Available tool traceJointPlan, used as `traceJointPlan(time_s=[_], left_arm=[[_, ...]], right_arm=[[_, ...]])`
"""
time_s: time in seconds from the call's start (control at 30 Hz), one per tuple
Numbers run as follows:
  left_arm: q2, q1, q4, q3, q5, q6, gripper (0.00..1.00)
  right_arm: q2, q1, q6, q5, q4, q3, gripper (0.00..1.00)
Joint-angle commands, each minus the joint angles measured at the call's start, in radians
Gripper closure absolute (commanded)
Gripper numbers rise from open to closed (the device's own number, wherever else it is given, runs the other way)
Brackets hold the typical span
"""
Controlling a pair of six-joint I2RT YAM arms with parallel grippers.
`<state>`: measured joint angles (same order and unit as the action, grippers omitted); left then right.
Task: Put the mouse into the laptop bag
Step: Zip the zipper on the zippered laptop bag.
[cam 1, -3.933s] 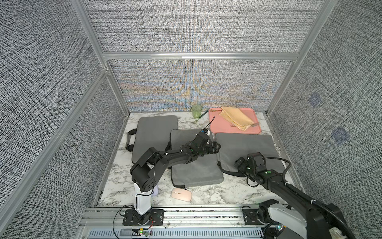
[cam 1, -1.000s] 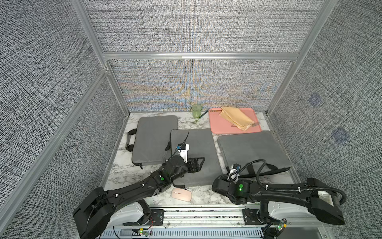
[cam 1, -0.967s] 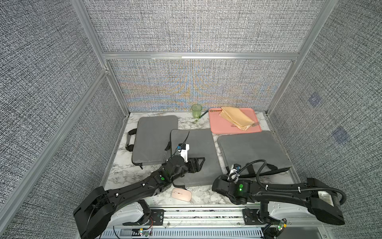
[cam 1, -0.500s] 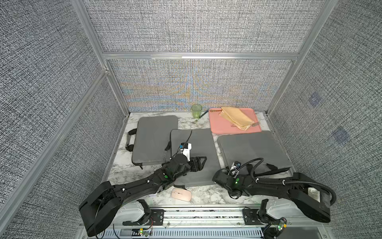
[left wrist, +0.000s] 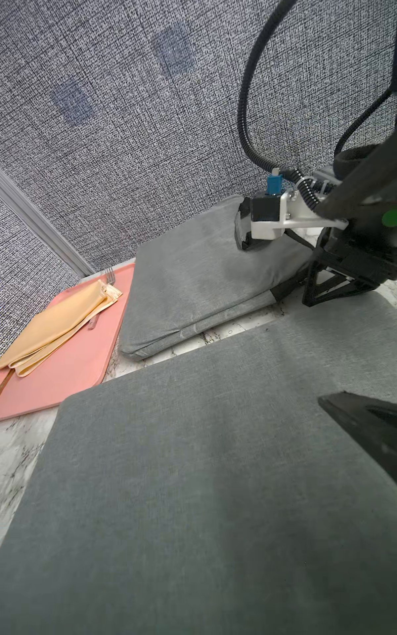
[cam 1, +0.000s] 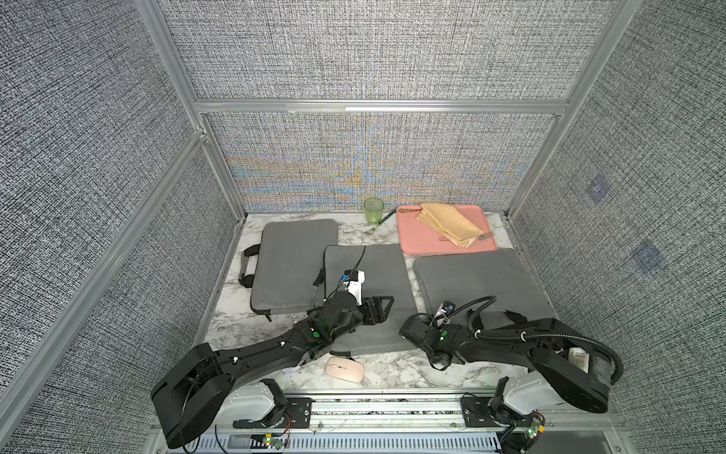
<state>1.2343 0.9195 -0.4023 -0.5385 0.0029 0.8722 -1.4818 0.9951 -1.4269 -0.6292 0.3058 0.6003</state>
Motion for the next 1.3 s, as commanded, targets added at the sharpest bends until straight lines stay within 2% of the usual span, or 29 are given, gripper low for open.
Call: traceJointPlan(time_s=[0.0,0.27,0.43,0.6,0.93,1.27], left_arm=[[0.002,-0.002,-0.024,-0.008,0.002,-0.004,0.21],[0.006,-0.002,-0.026,-0.009,0.002,-0.007,0.20],[0.026,-0.001,-0.034,-0.021,0.022,0.000,0.20],[0.094,-0.002,-0.064,-0.058,0.082,0.023,0.19],[0.390,0.025,-0.230,-0.173,0.257,0.191,0.19],[0.623,0.045,-0.406,-0.250,0.292,0.373,0.20]], right_arm=[[-0.015,-0.005,0.010,-0.041,-0.013,0.013,0.74],[-0.005,-0.010,0.018,-0.047,0.033,0.030,1.00],[0.081,-0.005,0.052,-0.023,0.056,0.020,1.00],[0.176,-0.006,0.155,0.061,0.055,0.026,1.00],[0.260,-0.008,0.256,0.204,-0.014,0.031,1.00],[0.286,-0.010,0.294,0.224,-0.078,0.016,1.00]])
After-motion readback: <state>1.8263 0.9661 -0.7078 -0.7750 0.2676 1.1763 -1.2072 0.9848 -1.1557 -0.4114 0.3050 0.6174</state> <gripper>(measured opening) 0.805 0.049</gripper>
